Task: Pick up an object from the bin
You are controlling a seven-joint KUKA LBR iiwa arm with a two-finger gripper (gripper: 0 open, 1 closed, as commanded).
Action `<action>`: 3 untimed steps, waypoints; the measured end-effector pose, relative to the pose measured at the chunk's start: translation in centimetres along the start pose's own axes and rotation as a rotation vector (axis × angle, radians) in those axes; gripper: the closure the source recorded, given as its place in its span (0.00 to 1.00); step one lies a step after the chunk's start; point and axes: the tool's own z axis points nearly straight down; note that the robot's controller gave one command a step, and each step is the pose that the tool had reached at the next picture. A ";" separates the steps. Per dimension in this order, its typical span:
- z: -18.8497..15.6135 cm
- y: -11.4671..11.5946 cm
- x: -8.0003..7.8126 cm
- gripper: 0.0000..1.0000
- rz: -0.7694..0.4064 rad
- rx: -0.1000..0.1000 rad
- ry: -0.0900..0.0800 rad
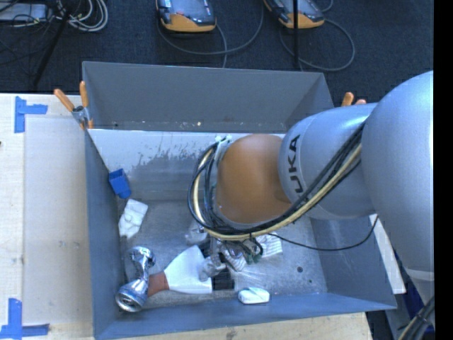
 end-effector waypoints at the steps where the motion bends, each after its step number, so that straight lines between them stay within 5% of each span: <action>1: -3.8 -0.7 0.1 1.00 0.017 0.001 -0.014; 2: -6.8 -0.6 0.1 1.00 0.016 0.003 -0.018; 3: -9.5 -0.6 0.2 1.00 -0.125 0.004 -0.015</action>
Offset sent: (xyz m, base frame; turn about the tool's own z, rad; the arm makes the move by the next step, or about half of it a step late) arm 0.0012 -0.0053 0.0713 0.0124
